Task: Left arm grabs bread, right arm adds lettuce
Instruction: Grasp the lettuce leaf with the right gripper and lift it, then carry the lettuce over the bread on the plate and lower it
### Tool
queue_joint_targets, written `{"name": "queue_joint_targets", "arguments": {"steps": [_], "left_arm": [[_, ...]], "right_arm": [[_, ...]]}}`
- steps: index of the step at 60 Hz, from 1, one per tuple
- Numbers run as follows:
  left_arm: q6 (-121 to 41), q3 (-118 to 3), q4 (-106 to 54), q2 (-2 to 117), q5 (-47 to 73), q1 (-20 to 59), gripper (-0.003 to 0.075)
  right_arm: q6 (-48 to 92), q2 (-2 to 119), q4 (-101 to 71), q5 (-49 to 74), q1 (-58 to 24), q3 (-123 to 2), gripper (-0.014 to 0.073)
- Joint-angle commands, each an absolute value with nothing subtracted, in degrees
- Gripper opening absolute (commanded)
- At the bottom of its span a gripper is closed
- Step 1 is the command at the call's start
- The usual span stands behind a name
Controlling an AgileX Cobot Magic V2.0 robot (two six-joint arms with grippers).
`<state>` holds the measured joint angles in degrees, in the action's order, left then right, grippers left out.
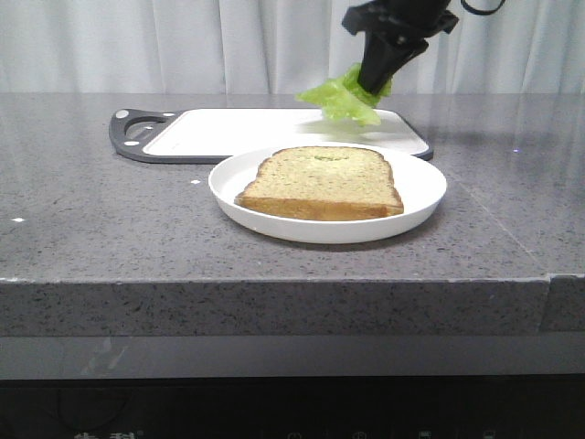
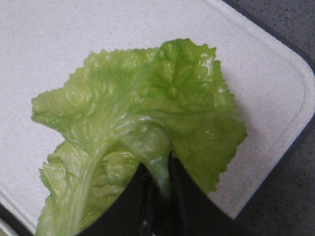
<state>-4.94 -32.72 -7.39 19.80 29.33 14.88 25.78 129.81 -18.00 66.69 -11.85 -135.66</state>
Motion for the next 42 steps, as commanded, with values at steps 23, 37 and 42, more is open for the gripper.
{"name": "queue_joint_targets", "arguments": {"steps": [23, 37, 42], "left_arm": [[-4.7, -34.2, -7.8, 20.3, 24.2, 14.8, -0.0020], [-4.7, -34.2, -7.8, 20.3, 24.2, 14.8, -0.0020], [-4.7, -34.2, -7.8, 20.3, 24.2, 14.8, -0.0020]], "right_arm": [[21.1, 117.2, -23.4, 77.2, -11.5, -137.4, -0.0058], [20.4, 111.3, -23.2, 77.2, -13.8, -130.5, -0.0058], [20.2, 108.4, -23.2, 77.2, -15.0, -125.9, -0.0058]]}}
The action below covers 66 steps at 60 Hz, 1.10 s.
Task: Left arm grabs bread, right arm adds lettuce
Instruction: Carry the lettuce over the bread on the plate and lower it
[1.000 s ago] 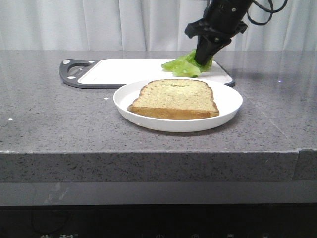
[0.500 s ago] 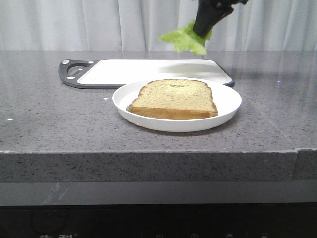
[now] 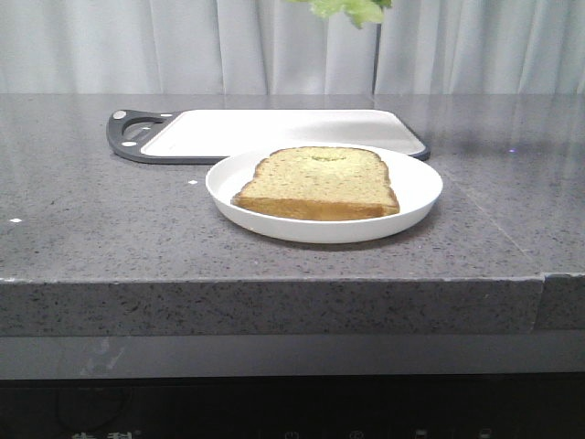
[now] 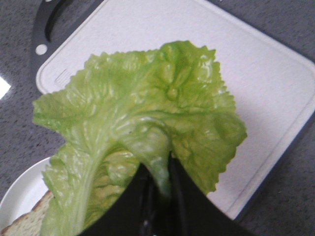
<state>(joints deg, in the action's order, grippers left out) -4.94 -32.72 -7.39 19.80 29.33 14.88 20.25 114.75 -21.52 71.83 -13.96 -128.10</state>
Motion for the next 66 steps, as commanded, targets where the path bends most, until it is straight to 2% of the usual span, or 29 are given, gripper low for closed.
{"name": "queue_joint_targets", "arguments": {"steps": [1, 22, 34, 40, 54, 66], "left_arm": [[-4.7, -34.2, -7.8, 20.3, 24.2, 14.8, -0.0020], [-4.7, -34.2, -7.8, 20.3, 24.7, 14.8, -0.0020], [-4.7, -34.2, -7.8, 20.3, 24.7, 14.8, -0.0020], [-4.7, -34.2, -7.8, 20.3, 24.7, 14.8, -0.0020], [-4.7, -34.2, -7.8, 20.3, 24.7, 14.8, -0.0020], [-4.7, -34.2, -7.8, 20.3, 24.7, 14.8, -0.0020]], "right_arm": [[19.9, 107.9, -23.2, 77.2, -15.2, -124.5, -0.0058], [18.5, 94.7, -22.7, 71.8, -18.7, -100.4, -0.0058], [18.5, 86.9, -22.7, 56.3, -21.9, -82.9, -0.0058], [18.5, 84.1, -23.0, 43.5, -23.9, -73.9, -0.0058], [18.5, 84.3, -24.9, 27.6, -24.4, -66.2, -0.0058], [18.3, 84.8, -25.2, 25.2, -24.4, -65.9, -0.0058]]}}
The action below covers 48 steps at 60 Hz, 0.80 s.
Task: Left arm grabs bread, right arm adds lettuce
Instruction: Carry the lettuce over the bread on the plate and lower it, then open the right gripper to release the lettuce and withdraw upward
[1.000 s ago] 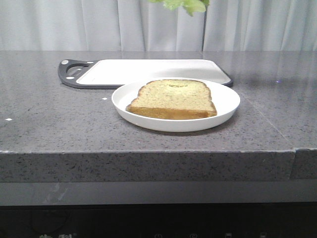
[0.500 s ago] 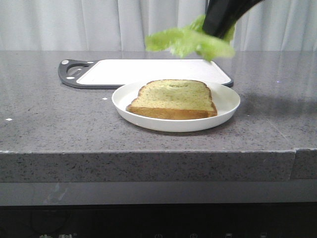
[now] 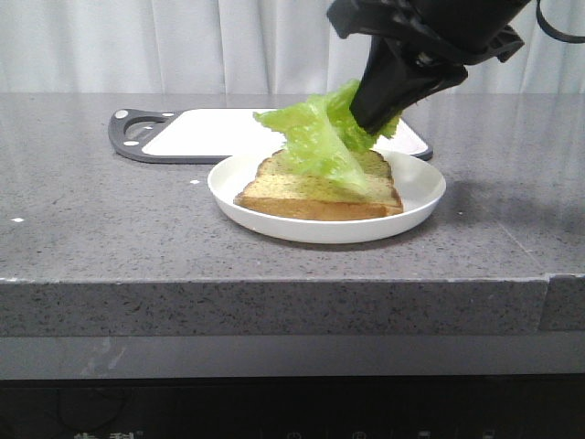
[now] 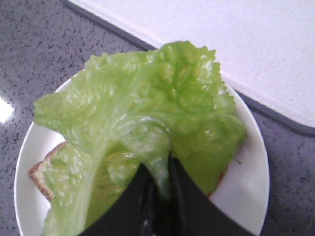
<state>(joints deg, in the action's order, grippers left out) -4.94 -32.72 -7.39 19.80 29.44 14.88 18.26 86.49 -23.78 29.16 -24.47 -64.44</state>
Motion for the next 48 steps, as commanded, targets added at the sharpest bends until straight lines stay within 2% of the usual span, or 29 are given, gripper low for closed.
{"name": "queue_joint_targets", "arguments": {"steps": [1, 12, 17, 20, 32, 35, 38, 48], "left_arm": [[-4.7, -34.2, -7.8, 20.3, 24.7, 14.8, -0.0020], [-4.7, -33.6, -7.8, 20.3, 24.7, 14.8, -0.0020], [-4.7, -33.3, -7.8, 20.3, 24.7, 14.8, -0.0020], [-4.7, -33.2, -7.8, 20.3, 24.7, 14.8, -0.0020], [-4.7, -33.2, -7.8, 20.3, 24.4, 14.8, -0.0020], [-4.7, -33.2, -7.8, 20.3, 24.3, 14.8, -0.0020], [-4.7, -33.2, -7.8, 20.3, 24.2, 14.8, -0.0020], [-4.7, -33.2, -7.8, 20.3, 24.2, 14.8, -0.0020]], "right_arm": [[18.3, 85.0, -25.2, 25.3, -24.4, -65.9, -0.0058], [18.3, 88.0, -25.6, 26.4, -24.4, -65.9, -0.0054], [18.2, 88.9, -26.3, 27.0, -24.4, -65.9, -0.0020], [18.2, 88.9, -26.4, 27.1, -24.4, -65.9, 0.0031], [18.2, 88.9, -26.4, 27.2, -24.4, -65.9, 0.0361], [18.2, 88.8, -26.4, 27.2, -24.4, -65.9, 0.0414], [18.2, 88.3, -26.4, 27.3, -24.2, -65.9, 0.0437], [18.2, 85.3, -26.3, 28.0, -23.3, -65.9, 0.0436]]}}
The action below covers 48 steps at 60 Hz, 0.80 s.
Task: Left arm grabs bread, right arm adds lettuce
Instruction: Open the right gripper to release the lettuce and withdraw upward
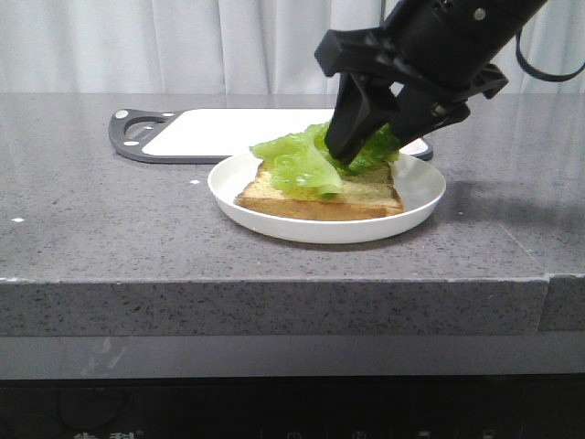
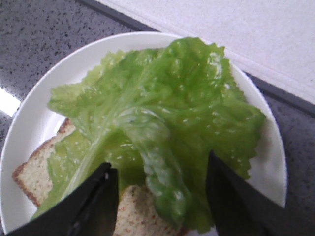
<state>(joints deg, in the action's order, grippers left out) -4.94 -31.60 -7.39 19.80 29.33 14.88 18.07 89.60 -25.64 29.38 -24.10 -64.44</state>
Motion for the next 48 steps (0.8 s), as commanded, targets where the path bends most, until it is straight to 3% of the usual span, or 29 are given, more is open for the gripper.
{"name": "queue_joint_targets", "arguments": {"steps": [1, 26, 48], "left_arm": [[-4.7, -33.2, -7.8, 20.3, 24.2, 14.8, -0.0020], [-4.7, -33.2, -7.8, 20.3, 23.4, 14.8, -0.0020], [-4.7, -33.2, -7.8, 20.3, 23.0, 14.8, -0.0020]], "right_arm": [[18.2, 84.7, -26.3, 28.1, -23.2, -65.9, 0.0436], [18.2, 75.0, -24.7, 35.0, -18.9, -65.8, 0.0402], [18.2, 63.3, -21.5, 35.3, -18.0, -57.8, -0.0039]]}}
